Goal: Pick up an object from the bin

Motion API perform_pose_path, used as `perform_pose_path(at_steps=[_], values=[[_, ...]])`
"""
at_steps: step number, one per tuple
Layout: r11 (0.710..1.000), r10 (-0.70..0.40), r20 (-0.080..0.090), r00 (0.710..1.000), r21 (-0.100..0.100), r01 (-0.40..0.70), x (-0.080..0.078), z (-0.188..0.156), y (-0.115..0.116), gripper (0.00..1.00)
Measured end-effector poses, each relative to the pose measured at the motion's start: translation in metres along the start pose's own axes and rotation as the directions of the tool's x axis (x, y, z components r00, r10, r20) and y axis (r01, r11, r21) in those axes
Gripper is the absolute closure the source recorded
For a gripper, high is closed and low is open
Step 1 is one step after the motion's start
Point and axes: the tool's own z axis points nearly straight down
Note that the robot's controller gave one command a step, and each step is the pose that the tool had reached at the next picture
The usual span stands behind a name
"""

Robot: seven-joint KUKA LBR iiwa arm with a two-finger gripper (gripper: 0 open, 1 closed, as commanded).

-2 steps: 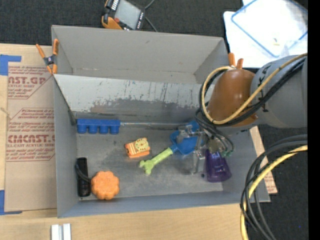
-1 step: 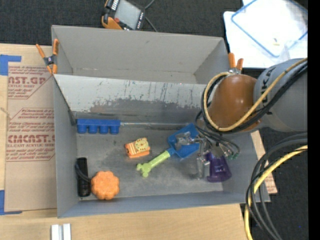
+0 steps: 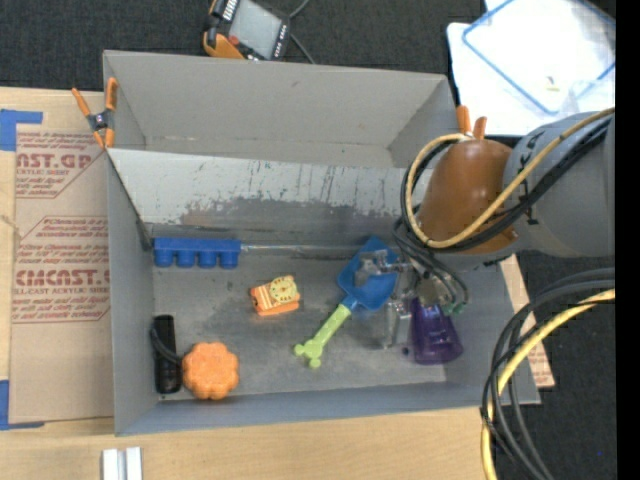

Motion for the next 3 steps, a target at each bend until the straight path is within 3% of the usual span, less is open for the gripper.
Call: perform_pose_path(at_steps=[1,2,3], values=[[0.999,-0.032,-0.002,0.999,0.000,0.032,0.000,0.000,-0.001,0.00],[0.990,-0.141,0.003,0.990,0.000,0.141,-0.019,-0.014,0.005,0.00],[0.994,-0.107,0.002,0.994,0.001,0.107,-0.003,0.002,0.021,1.00]])
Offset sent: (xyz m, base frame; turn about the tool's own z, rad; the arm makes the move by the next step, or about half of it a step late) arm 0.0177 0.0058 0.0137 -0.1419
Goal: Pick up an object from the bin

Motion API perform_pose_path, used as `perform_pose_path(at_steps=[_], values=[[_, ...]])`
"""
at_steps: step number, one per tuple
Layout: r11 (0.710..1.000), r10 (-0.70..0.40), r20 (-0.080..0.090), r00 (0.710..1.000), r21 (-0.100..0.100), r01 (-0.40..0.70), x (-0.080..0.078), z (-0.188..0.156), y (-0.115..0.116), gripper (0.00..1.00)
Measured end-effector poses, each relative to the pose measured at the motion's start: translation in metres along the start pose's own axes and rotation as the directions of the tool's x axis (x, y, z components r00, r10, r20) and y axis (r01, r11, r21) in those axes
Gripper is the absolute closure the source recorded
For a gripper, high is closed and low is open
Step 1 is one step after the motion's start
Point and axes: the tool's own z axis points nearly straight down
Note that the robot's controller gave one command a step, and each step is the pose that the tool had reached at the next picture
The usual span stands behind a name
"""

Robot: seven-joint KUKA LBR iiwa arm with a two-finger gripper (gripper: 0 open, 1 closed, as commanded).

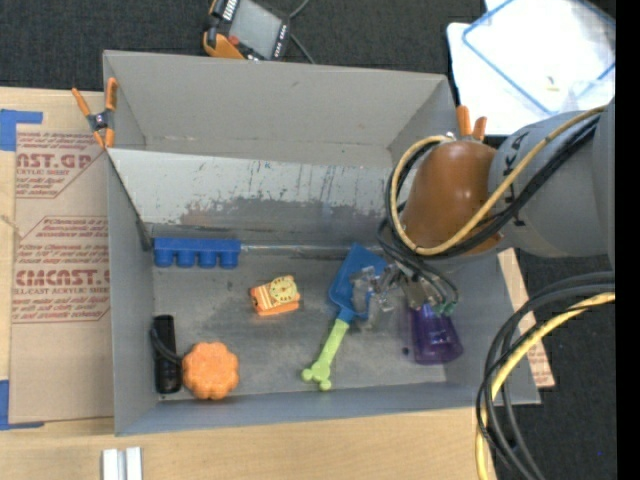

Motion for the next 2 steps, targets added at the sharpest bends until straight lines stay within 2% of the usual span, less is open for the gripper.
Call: perform_pose_path(at_steps=[1,2], values=[[1.000,0.000,0.000,1.000,0.000,0.000,0.000,0.000,0.000,1.00],[1.000,-0.027,0.007,1.000,-0.001,0.027,-0.017,0.005,0.053,1.00]])
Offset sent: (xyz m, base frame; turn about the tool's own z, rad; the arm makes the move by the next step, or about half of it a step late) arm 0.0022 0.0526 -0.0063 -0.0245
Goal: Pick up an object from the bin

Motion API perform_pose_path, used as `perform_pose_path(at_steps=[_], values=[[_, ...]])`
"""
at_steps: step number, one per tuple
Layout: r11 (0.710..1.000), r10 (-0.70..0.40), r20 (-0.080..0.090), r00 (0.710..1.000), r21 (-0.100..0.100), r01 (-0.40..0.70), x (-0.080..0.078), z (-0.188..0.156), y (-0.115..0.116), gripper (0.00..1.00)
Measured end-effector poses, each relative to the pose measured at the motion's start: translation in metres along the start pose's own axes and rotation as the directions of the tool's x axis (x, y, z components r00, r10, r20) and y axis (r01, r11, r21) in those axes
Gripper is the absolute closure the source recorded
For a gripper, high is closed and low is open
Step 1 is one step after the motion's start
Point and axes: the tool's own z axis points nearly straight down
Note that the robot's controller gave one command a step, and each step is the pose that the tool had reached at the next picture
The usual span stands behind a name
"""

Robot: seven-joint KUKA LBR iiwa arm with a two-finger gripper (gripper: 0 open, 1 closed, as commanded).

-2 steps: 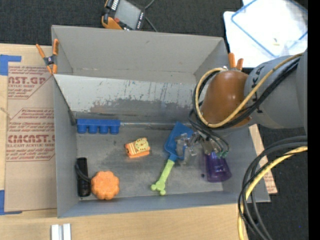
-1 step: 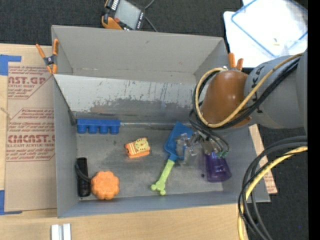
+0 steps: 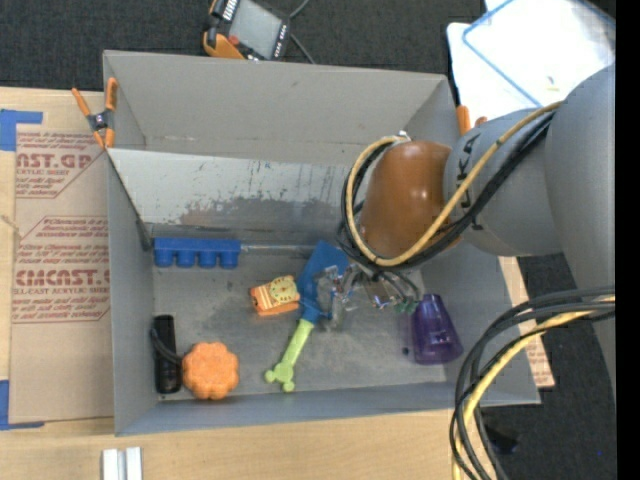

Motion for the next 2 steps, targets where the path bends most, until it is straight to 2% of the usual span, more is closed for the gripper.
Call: perform_pose_path(at_steps=[1,2], values=[[1.000,0.004,0.002,1.000,0.003,-0.004,0.003,0.000,0.001,1.00],[0.995,0.098,0.006,0.995,0.001,-0.098,0.016,0.000,0.025,1.00]])
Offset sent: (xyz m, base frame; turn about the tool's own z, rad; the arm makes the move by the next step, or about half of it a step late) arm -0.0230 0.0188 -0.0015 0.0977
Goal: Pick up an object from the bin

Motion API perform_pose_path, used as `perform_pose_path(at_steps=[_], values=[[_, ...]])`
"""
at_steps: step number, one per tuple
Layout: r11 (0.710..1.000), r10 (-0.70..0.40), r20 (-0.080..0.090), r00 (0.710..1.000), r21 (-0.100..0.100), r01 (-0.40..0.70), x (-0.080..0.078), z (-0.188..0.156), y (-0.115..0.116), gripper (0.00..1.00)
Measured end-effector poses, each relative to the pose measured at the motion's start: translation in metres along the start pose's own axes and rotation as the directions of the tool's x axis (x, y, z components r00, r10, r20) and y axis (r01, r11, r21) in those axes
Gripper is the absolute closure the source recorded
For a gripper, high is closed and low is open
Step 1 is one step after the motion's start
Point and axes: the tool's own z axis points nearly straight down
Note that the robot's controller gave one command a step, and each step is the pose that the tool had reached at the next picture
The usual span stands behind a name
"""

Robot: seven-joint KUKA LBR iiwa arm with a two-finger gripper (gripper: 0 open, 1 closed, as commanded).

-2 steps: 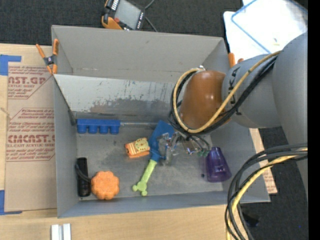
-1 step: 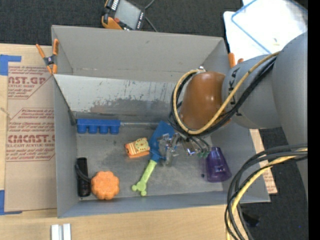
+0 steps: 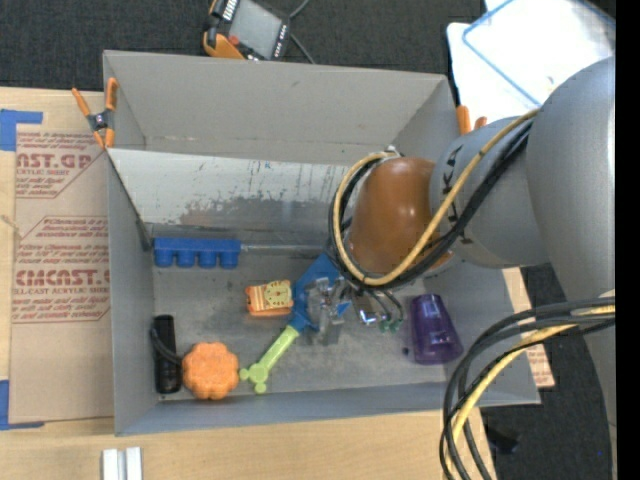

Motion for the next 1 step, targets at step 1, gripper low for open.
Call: perform_pose_path(at_steps=[1], values=[[0.996,-0.085,0.001,0.996,0.003,0.085,-0.0206,0.0014,0.0043,0.00]])
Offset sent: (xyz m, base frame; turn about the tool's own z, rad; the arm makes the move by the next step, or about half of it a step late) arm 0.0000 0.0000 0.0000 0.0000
